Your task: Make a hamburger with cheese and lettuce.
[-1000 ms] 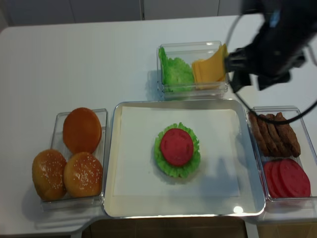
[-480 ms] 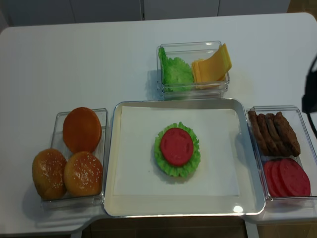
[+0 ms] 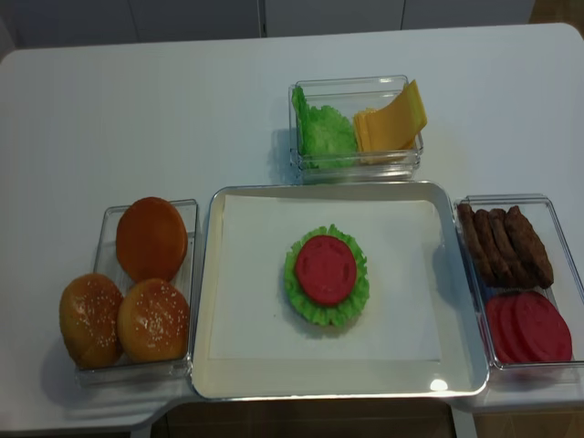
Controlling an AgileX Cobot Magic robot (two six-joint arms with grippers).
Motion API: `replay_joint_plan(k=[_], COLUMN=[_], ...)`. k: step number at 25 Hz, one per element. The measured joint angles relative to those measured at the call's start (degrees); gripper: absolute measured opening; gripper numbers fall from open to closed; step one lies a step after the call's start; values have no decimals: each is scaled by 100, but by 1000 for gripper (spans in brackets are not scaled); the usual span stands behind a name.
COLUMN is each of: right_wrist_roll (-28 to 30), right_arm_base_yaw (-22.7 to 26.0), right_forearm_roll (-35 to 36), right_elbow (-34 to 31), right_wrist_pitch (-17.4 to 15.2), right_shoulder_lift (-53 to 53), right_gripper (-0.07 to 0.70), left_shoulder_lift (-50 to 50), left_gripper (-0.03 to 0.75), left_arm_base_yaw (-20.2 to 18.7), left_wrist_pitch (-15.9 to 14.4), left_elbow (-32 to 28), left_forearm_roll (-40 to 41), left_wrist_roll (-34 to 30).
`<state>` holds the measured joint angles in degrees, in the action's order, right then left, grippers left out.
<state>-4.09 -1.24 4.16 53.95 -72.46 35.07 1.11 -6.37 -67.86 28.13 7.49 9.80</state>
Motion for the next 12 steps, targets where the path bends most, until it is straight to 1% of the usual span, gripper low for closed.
replay_joint_plan(k=[12], right_wrist_roll=[0], right_arm_base_yaw=[0], right_forearm_roll=[-22], right_elbow=[-1316], right_wrist_pitch=[-65], right_shoulder_lift=[-2189], right_gripper=[440], left_shoulder_lift=[0], left_gripper=[370], left_arm_base_yaw=[0], left_wrist_pitch=[0], left_elbow=[0], left_forearm_roll=[0], left_wrist_roll=[0])
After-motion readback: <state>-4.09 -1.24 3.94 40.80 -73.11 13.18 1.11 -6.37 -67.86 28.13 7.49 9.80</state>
